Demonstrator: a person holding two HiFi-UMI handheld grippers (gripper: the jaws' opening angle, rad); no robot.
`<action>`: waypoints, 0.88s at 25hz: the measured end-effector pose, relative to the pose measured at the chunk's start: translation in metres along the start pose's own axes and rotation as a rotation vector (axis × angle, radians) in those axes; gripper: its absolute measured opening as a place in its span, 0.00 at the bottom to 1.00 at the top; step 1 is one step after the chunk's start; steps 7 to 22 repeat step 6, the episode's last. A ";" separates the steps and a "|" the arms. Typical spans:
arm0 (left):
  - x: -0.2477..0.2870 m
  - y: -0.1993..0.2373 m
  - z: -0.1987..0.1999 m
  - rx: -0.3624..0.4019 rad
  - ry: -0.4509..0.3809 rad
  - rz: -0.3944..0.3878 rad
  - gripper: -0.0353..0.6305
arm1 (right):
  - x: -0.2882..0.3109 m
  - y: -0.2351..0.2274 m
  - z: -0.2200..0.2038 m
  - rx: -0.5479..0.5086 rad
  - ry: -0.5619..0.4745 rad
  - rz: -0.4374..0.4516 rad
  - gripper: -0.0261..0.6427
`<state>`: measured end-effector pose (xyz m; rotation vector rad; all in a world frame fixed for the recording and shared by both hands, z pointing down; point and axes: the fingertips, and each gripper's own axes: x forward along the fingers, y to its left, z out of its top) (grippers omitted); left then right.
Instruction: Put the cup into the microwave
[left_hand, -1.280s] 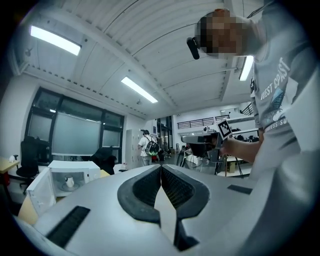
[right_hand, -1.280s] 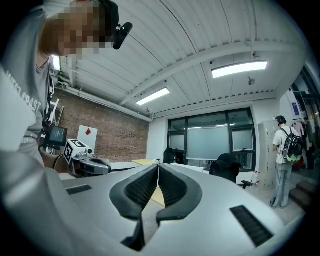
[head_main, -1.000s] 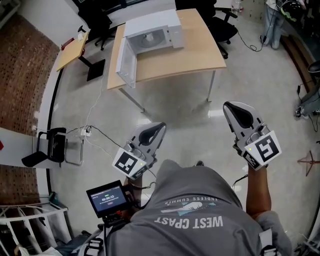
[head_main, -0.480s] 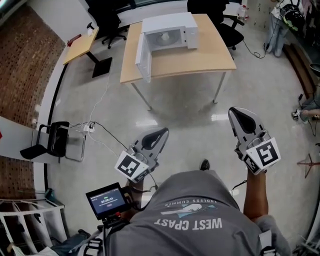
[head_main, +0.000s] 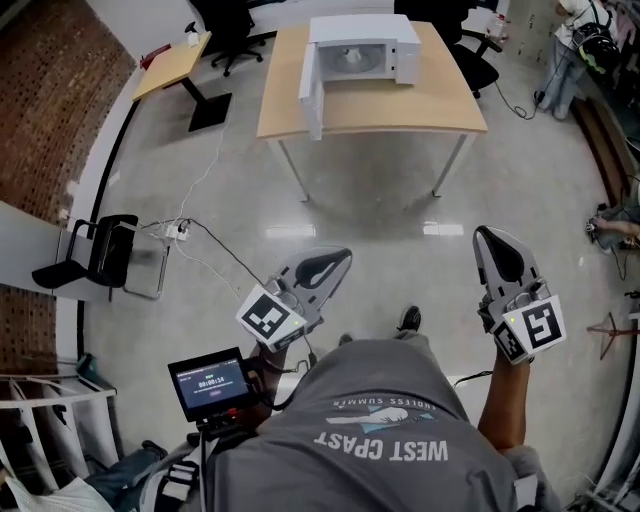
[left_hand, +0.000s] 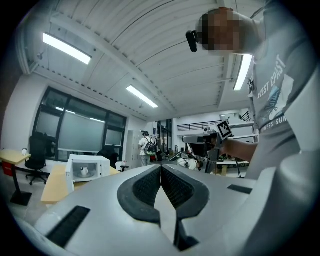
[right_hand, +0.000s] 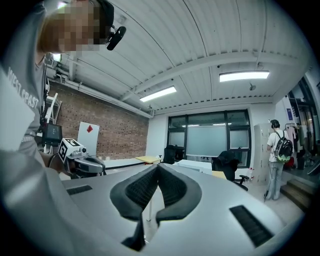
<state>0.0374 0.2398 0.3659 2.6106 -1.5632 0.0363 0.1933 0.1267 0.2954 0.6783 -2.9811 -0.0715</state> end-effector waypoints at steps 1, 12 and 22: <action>0.000 -0.003 0.001 -0.003 0.014 -0.008 0.09 | -0.007 0.001 0.002 0.002 -0.002 -0.013 0.07; 0.018 0.004 0.018 0.059 -0.014 -0.099 0.09 | -0.027 -0.009 0.009 -0.017 -0.039 -0.129 0.07; 0.018 0.004 0.018 0.059 -0.014 -0.099 0.09 | -0.027 -0.009 0.009 -0.017 -0.039 -0.129 0.07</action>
